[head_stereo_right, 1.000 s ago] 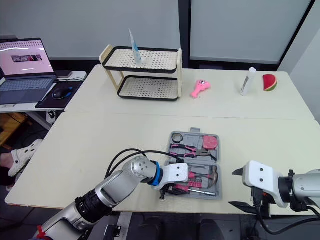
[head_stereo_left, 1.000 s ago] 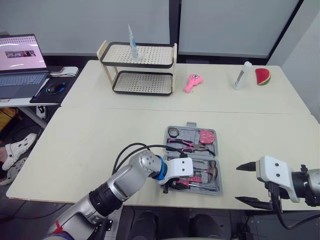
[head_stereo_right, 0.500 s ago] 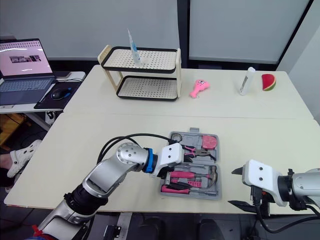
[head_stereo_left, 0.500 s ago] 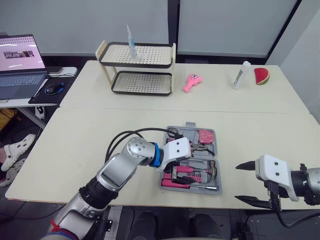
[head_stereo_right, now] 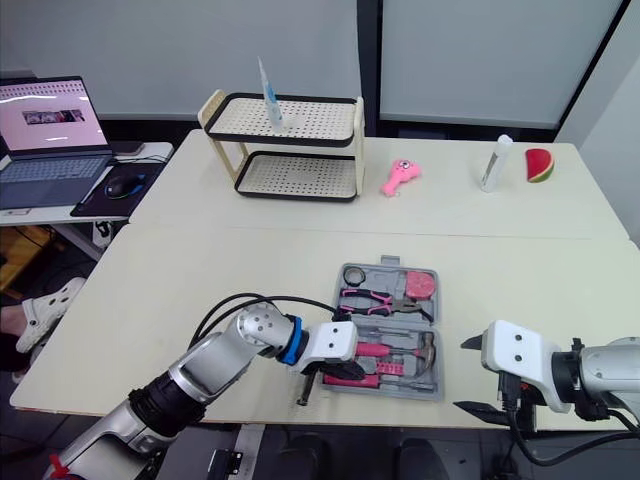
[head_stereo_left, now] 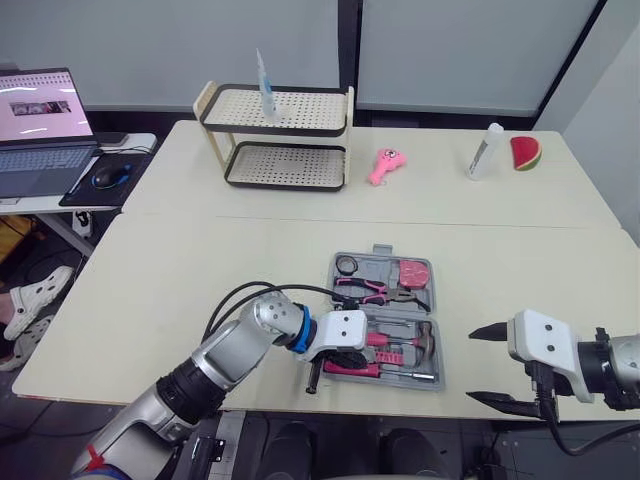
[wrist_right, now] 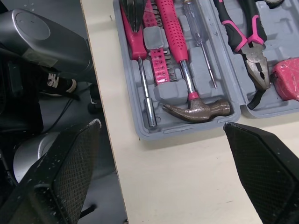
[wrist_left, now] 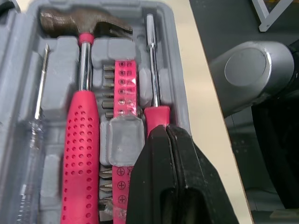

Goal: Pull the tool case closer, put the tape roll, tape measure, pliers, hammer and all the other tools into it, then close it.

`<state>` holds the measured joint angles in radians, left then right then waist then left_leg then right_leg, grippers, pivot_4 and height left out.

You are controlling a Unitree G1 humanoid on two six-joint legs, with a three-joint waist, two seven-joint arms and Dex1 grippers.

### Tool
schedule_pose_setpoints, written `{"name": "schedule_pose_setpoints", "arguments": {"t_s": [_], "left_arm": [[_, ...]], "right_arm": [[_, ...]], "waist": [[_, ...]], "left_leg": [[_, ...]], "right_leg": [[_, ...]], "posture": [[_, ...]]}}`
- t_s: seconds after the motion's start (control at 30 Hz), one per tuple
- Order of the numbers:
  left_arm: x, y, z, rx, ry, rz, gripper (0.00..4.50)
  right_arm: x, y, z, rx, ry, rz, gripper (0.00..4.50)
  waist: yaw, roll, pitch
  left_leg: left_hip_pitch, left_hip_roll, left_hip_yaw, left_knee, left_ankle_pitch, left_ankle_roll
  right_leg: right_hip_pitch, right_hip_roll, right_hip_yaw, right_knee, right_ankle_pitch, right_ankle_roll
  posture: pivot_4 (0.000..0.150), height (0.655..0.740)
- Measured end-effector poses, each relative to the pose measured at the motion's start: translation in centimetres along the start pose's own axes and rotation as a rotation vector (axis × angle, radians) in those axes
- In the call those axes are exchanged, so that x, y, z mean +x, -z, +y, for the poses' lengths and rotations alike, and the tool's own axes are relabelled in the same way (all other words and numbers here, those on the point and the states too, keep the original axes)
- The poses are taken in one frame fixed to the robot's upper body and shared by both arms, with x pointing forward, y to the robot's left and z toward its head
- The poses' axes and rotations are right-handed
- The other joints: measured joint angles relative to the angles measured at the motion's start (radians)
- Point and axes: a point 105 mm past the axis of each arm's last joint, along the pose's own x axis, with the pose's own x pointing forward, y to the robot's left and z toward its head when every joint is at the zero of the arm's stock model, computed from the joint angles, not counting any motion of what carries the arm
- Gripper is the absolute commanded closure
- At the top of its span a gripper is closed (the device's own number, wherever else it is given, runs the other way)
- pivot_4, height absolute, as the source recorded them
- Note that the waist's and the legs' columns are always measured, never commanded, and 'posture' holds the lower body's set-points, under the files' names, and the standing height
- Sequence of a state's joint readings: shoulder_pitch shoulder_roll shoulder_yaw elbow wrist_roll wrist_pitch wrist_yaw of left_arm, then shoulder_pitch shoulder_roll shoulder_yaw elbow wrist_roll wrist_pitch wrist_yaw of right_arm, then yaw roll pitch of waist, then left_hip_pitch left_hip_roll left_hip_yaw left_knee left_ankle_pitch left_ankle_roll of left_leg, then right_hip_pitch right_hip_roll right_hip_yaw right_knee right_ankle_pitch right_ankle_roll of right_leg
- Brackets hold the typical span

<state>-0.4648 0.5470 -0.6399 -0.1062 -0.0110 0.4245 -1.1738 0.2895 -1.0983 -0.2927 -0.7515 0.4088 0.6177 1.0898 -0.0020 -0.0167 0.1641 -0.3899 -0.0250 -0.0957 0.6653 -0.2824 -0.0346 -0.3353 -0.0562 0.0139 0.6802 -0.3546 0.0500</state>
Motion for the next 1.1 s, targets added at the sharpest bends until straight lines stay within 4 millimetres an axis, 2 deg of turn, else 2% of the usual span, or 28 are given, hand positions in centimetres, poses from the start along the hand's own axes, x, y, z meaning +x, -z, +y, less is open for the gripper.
{"name": "schedule_pose_setpoints", "arguments": {"t_s": [0.37, 0.47, 0.57, 0.6, 0.7, 0.77, 0.87, 1.0, 1.1], "left_arm": [[0.6, 0.1, 0.3, 0.037, -0.028, -0.006, 4.46], [0.4, 0.1, 0.0, -0.007, -0.031, -0.036, 4.46], [-1.1, -0.6, 0.0, -0.070, -0.073, -0.135, 4.46], [-2.8, -1.0, 0.7, -0.072, -0.133, -0.177, 4.46], [-7.1, -0.3, 2.9, -0.057, -0.315, -0.178, 4.50], [-8.6, 0.8, 3.9, -0.066, -0.393, -0.171, 4.50], [-9.4, 3.2, 4.8, -0.101, -0.460, -0.143, 4.50], [-9.5, 5.5, 5.5, -0.111, -0.502, -0.104, 4.50], [-9.0, 6.3, 5.9, -0.117, -0.516, -0.098, 4.50]], "right_arm": [[0.0, -0.1, 0.0, -0.002, -0.001, -0.007, 0.00], [0.0, -0.4, -0.2, -0.005, 0.007, -0.024, 0.00], [0.2, -1.2, -1.0, -0.014, 0.065, -0.085, 0.00], [0.4, -1.5, -1.8, -0.025, 0.115, -0.123, 0.00], [1.1, -0.8, -3.4, -0.010, 0.191, -0.134, 0.61], [1.7, 0.2, -4.5, 0.005, 0.233, -0.116, 1.31], [2.7, 1.6, -6.3, -0.009, 0.289, -0.076, 2.17], [4.4, 3.1, -7.6, -0.020, 0.318, -0.022, 2.84], [5.9, 4.2, -7.8, -0.007, 0.321, 0.012, 3.29]], "waist": [[0.000, 0.000, -0.001], [-0.002, 0.000, -0.001], [-0.004, 0.000, 0.000], [-0.005, 0.000, 0.000], [-0.005, 0.001, -0.001], [-0.005, 0.001, -0.001], [-0.005, 0.001, -0.001], [-0.006, 0.001, -0.001], [-0.005, 0.001, -0.001]], "left_leg": [[0.000, 0.000, 0.000, 0.000, 0.000, 0.000], [0.000, 0.000, 0.000, 0.000, 0.000, 0.000], [0.000, 0.001, -0.001, 0.000, 0.000, 0.000], [0.000, 0.002, -0.001, 0.000, 0.000, 0.000], [0.002, 0.001, 0.000, -0.001, 0.000, 0.000], [0.002, 0.000, 0.001, -0.001, 0.000, 0.000], [0.002, 0.000, 0.002, -0.001, 0.000, 0.000], [0.002, 0.000, 0.002, -0.001, 0.000, 0.000], [0.001, 0.000, 0.002, -0.001, 0.000, 0.000]], "right_leg": [[0.000, 0.000, 0.000, 0.000, 0.000, 0.000], [0.000, 0.000, 0.000, 0.000, 0.000, 0.000], [0.000, 0.000, 0.000, 0.000, 0.000, 0.000], [0.000, 0.001, 0.000, 0.001, 0.000, 0.000], [0.000, 0.000, 0.000, 0.001, 0.000, 0.000], [0.000, 0.000, 0.000, 0.001, 0.000, 0.000], [-0.001, 0.000, 0.000, 0.001, 0.000, 0.000], [-0.002, 0.000, -0.001, 0.001, 0.000, 0.000], [-0.003, 0.000, 0.000, 0.001, 0.000, 0.000]], "posture": [[0.150, 0.7290], [0.150, 0.7290], [0.150, 0.7290], [0.150, 0.7290], [0.150, 0.7290], [0.150, 0.7290], [0.150, 0.7290], [0.150, 0.7290], [0.150, 0.7290]]}}
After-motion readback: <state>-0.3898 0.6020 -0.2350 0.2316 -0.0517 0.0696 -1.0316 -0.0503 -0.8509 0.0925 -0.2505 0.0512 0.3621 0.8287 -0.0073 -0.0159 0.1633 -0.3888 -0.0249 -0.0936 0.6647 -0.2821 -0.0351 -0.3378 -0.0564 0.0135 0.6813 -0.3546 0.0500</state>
